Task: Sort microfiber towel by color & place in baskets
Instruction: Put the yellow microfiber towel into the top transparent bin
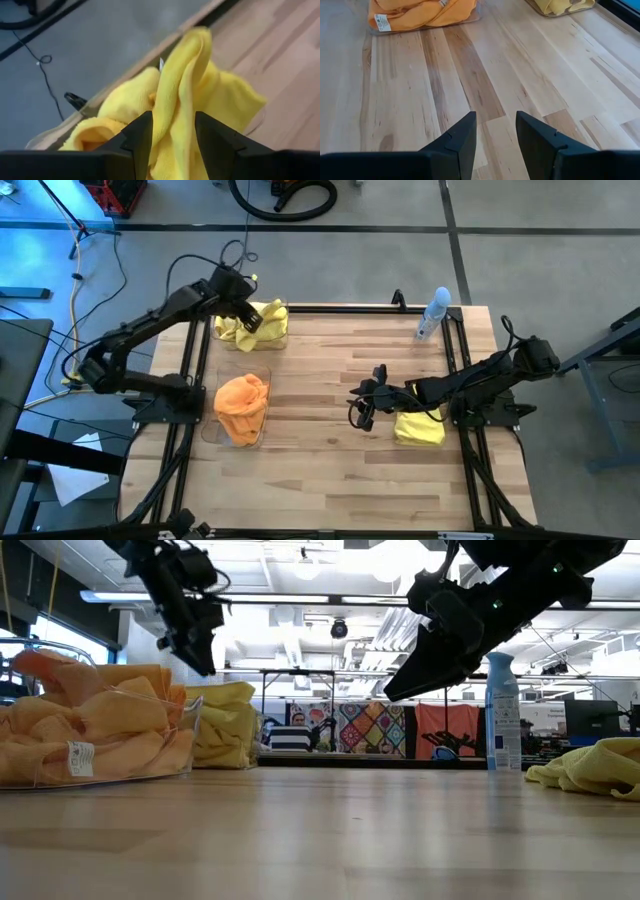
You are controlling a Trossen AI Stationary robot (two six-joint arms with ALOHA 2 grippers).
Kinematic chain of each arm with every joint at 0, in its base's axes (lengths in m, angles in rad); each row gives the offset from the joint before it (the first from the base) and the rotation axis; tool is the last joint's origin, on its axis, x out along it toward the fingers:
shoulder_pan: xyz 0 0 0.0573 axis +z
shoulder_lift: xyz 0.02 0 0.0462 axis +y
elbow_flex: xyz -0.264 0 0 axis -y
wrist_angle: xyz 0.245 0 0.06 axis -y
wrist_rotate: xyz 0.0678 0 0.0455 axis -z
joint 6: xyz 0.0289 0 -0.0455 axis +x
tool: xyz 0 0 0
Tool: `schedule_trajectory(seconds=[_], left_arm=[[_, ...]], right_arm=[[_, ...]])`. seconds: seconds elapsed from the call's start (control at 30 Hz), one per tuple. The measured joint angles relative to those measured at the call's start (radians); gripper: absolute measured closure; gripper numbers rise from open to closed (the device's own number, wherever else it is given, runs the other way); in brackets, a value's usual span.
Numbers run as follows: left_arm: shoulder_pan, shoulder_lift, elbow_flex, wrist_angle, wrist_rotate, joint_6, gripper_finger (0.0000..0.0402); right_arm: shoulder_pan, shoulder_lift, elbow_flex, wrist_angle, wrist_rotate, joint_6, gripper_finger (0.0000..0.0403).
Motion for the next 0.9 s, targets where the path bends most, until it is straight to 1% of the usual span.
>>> schedule_trajectory(seconds=[0.13, 0.23, 0.4, 0.57, 0.67, 0.8, 0.9], left_arm=[[-0.002, -0.016, -0.005, 0.054, 0.000, -0.044, 0.0264], [-0.003, 0.015, -0.037, 0.110, 0.009, -0.048, 0.0267], [-0.021, 0.130, -0.081, 0.194, 0.009, -0.055, 0.0270], [-0.027, 0.283, -0.087, 0.212, -0.004, -0.058, 0.0270], [-0.026, 0.338, -0.087, 0.216, -0.008, -0.058, 0.0270], [-0.027, 0.342, -0.086, 0.214, -0.008, -0.058, 0.0270], [-0.026, 0.297, -0.084, 0.191, -0.009, -0.058, 0.0270]], right_arm=[[0.000, 0.000, 0.000, 0.000, 0.000, -0.017, 0.0269], [0.000, 0.000, 0.000, 0.000, 0.000, -0.018, 0.0269], [0.000, 0.000, 0.000, 0.000, 0.000, -0.018, 0.0269], [0.000, 0.000, 0.000, 0.000, 0.000, -0.018, 0.0269], [0.000, 0.000, 0.000, 0.000, 0.000, -0.018, 0.0269], [0.000, 0.000, 0.000, 0.000, 0.000, -0.018, 0.0269], [0.000, 0.000, 0.000, 0.000, 0.000, -0.018, 0.0269]])
